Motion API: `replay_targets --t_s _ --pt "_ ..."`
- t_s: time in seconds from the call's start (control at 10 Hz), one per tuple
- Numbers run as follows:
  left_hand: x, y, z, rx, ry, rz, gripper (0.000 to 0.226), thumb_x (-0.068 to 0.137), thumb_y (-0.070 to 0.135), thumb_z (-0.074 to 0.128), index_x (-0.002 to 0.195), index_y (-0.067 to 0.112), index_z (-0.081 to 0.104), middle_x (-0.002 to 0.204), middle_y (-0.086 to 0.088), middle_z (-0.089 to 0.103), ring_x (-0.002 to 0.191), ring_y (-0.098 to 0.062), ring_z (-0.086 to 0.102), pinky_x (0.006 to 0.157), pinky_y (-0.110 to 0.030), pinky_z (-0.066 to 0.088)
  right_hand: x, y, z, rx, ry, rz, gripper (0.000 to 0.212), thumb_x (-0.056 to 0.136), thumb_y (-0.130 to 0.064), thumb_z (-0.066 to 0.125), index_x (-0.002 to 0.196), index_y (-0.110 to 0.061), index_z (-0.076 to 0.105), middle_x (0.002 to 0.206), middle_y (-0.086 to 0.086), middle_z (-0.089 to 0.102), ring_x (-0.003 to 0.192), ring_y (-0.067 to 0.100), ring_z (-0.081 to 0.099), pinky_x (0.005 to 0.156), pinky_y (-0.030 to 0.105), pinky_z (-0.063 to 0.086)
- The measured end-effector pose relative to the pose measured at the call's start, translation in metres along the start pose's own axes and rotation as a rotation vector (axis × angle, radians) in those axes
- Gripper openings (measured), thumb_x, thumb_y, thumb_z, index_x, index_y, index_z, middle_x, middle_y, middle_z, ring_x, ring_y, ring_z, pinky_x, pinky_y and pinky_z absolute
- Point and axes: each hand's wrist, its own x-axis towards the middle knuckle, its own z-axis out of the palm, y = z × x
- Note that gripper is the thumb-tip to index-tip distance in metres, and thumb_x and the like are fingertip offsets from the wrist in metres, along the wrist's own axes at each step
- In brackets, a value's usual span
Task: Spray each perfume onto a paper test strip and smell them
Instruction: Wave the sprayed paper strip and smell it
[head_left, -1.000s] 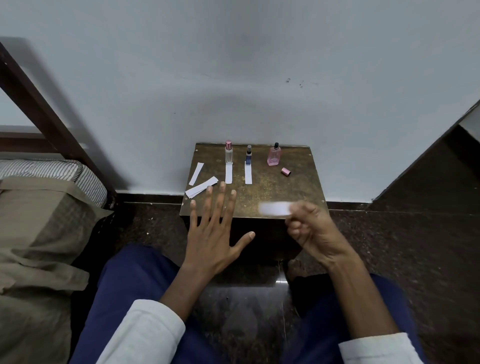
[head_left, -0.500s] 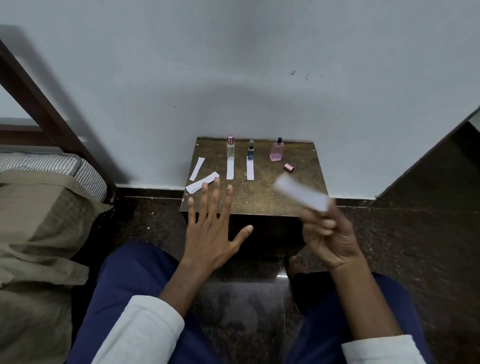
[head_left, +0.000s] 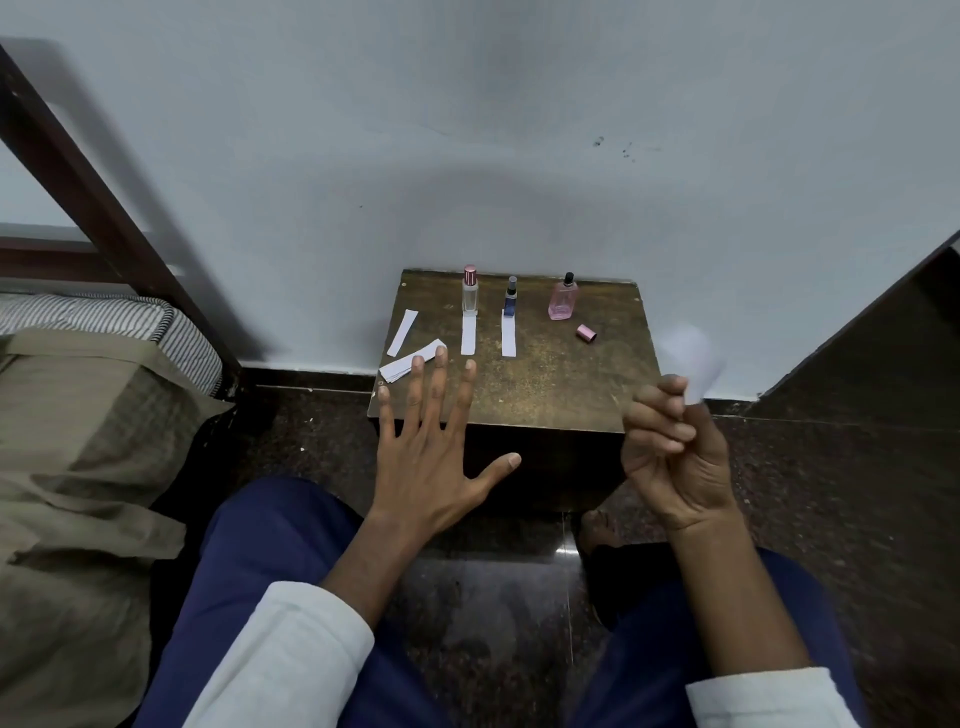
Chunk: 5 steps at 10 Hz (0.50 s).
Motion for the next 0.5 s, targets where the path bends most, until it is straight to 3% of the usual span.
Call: replay_targets --t_s 0.1,0.2,0.3,0.4,0.5 --pt "0.000 -0.002 -0.003 0.015 -0.011 -0.007 0.113 0.089 0.097 0.025 0.170 0.030 -0.017 0.178 -0.005 -0.025 0.165 -0.029 -0.022 0.127 -0.074 0.000 -0.002 0.003 -0.025 -1.239 0.663 0.147 0.012 0.079 -0.006 0.087 0.084 -0.005 0.076 0.069 0.006 0.068 0.059 0.014 0.063 0.051 0.017 0.052" --pt "0.000 -0.002 -0.004 0.028 -0.024 -0.003 0.114 0.088 0.097 0.027 0.169 0.031 -0.019 0.177 -0.005 -0.027 0.164 -0.030 -0.024 0.124 -0.078 -0.001 -0.005 0.013 -0.039 -2.115 0.815 0.356 0.015 0.085 -0.020 0.085 0.072 -0.015 0.079 0.067 0.004 0.074 0.069 0.021 0.074 0.067 0.031 0.061" --pt "0.000 0.000 -0.005 0.036 -0.023 0.003 0.117 0.087 0.098 0.029 0.169 0.030 -0.019 0.177 -0.007 -0.028 0.164 -0.032 -0.024 0.124 -0.079 -0.001 -0.001 0.014 -0.023 -1.456 0.619 0.130 0.008 0.087 -0.012 0.084 0.080 -0.010 0.080 0.069 0.008 0.076 0.058 0.016 0.067 0.057 0.025 0.058" --pt "0.001 0.003 -0.008 0.040 -0.009 0.015 0.117 0.087 0.098 0.030 0.169 0.029 -0.019 0.177 -0.009 -0.026 0.164 -0.033 -0.023 0.124 -0.078 -0.003 0.004 0.008 0.007 -0.632 0.317 -0.106 0.007 0.082 -0.012 0.080 0.077 -0.013 0.075 0.069 0.002 0.065 0.053 0.004 0.055 0.049 0.014 0.048" --pt "0.000 0.004 -0.010 0.041 0.009 0.011 0.117 0.088 0.097 0.030 0.169 0.028 -0.018 0.177 -0.010 -0.026 0.164 -0.033 -0.023 0.124 -0.077 -0.005 0.003 0.002 0.003 -0.375 0.266 -0.145 0.009 0.088 -0.007 0.075 0.085 -0.012 0.068 0.073 -0.001 0.063 0.056 0.002 0.053 0.049 0.012 0.048"
